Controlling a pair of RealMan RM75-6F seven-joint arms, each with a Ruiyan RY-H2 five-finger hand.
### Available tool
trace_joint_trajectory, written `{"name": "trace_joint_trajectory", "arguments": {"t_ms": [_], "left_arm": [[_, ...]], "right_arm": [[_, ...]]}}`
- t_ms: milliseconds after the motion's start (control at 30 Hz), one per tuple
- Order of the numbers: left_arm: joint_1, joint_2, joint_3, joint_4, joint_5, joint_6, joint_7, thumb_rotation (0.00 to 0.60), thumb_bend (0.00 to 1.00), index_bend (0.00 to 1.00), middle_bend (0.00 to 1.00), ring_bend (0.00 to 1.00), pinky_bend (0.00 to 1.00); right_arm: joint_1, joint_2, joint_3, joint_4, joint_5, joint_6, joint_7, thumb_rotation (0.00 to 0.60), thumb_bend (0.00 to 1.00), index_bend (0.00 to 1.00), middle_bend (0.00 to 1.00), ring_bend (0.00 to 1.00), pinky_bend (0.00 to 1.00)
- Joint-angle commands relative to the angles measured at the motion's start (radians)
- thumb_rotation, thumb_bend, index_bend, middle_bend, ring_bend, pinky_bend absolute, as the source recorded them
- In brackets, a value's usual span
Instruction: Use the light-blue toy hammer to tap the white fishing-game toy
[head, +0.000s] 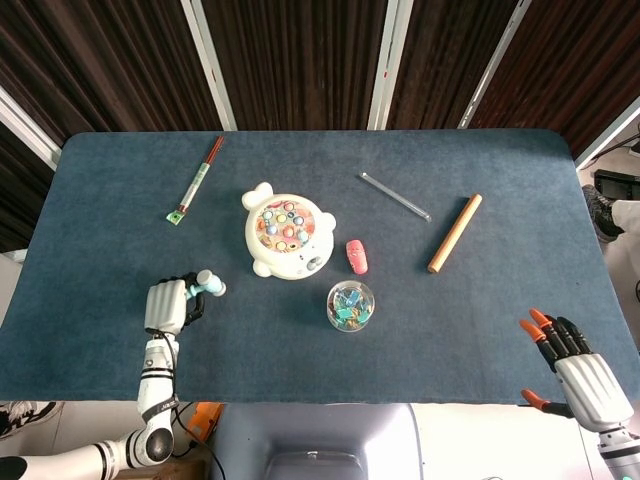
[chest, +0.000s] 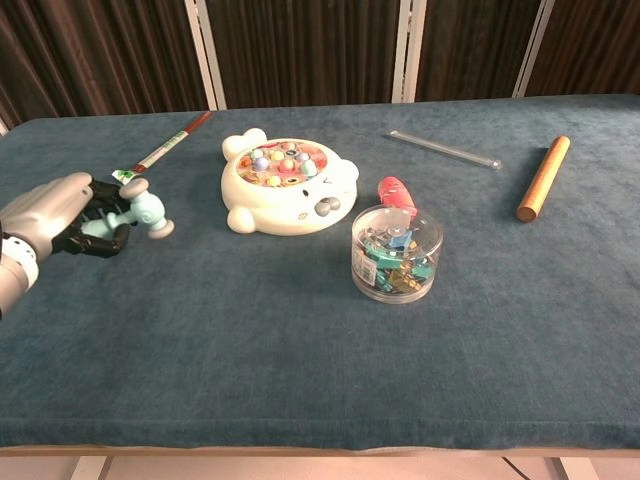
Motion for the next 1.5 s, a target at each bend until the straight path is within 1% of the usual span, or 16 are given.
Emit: {"name": "trace_joint_trajectory", "arguments": {"t_ms": [33,67,133,233,300,400,533,600,700,833,1000,1133,1300,1500], "left_arm": [[0.02,-0.028,0.02,0.057,0.102,0.086,-0.065,0.6,0.77,0.67,0.67,0.61,0.6],[0.024,-0.033,0.022,0.067,0.12,0.102,-0.078,0.6,0.78,0.68,0.7,0.64,0.65],[0.031,-0.041,0.023,0.09,0.157,0.137,-0.102,0.6,0.79,0.72,0.78,0.74,0.79],[0.042,-0.046,0.021,0.111,0.189,0.166,-0.128,0.6,0.8,0.79,0.88,0.86,0.94],[0.046,-0.042,0.018,0.112,0.201,0.172,-0.146,0.6,0.82,0.82,0.93,0.93,0.99],[0.053,-0.029,0.015,0.099,0.222,0.172,-0.188,0.6,0.83,0.85,0.98,0.99,1.0],[0.059,0.015,0.006,0.04,0.242,0.14,-0.286,0.6,0.85,0.89,1.0,1.0,1.0],[0.052,0.03,-0.008,0.021,0.249,0.131,-0.303,0.6,0.87,0.9,1.0,1.0,1.0],[0.019,0.037,-0.043,-0.002,0.238,0.098,-0.267,0.6,0.88,0.91,1.0,1.0,1.0],[-0.051,0.022,-0.107,-0.011,0.186,0.032,-0.168,0.6,0.88,0.91,1.0,1.0,1.0],[-0.152,-0.018,-0.192,0.054,0.095,-0.052,-0.053,0.6,0.88,0.91,1.0,1.0,1.0],[-0.228,-0.055,-0.241,0.13,0.03,-0.106,0.015,0.6,0.88,0.91,1.0,1.0,1.0],[-0.314,-0.11,-0.284,0.233,-0.057,-0.172,0.082,0.6,0.88,0.91,1.0,1.0,1.0],[-0.406,-0.176,-0.318,0.36,-0.127,-0.22,0.139,0.6,0.88,0.91,1.0,1.0,1.0]], "right_arm": [[0.0,0.0,0.0,0.0,0.0,0.001,0.0,0.6,0.32,0.0,0.0,0.0,0.0],[-0.001,0.001,0.0,0.0,-0.001,0.001,0.001,0.6,0.32,0.0,0.0,0.0,0.0],[0.0,0.001,0.0,0.0,-0.001,0.001,0.002,0.6,0.32,0.0,0.0,0.0,0.0],[0.0,0.001,-0.001,0.0,-0.003,0.001,0.002,0.6,0.32,0.0,0.0,0.0,0.0],[0.0,0.001,-0.002,0.001,-0.004,0.001,0.002,0.6,0.32,0.0,0.0,0.0,0.0],[0.0,0.001,-0.002,0.001,-0.004,0.001,0.003,0.6,0.32,0.0,0.0,0.0,0.0],[0.0,0.002,-0.003,0.0,-0.005,0.001,0.003,0.6,0.32,0.0,0.0,0.0,0.0],[0.0,0.002,-0.004,0.0,-0.006,-0.001,0.002,0.6,0.32,0.0,0.0,0.0,0.0],[0.001,0.005,-0.006,-0.001,-0.009,-0.003,0.005,0.6,0.32,0.0,0.0,0.0,0.0],[0.002,0.012,-0.004,0.001,-0.007,0.002,0.024,0.6,0.32,0.0,0.0,0.0,0.0],[0.005,0.02,-0.001,0.009,0.001,-0.001,0.055,0.6,0.32,0.0,0.0,0.0,0.0],[0.011,0.026,0.004,0.011,0.015,-0.011,0.072,0.6,0.32,0.0,0.0,0.0,0.0],[0.014,0.034,0.012,0.011,0.033,-0.018,0.094,0.6,0.32,0.0,0.0,0.0,0.0],[0.011,0.041,0.015,0.015,0.038,-0.01,0.117,0.6,0.32,0.0,0.0,0.0,0.0]]}}
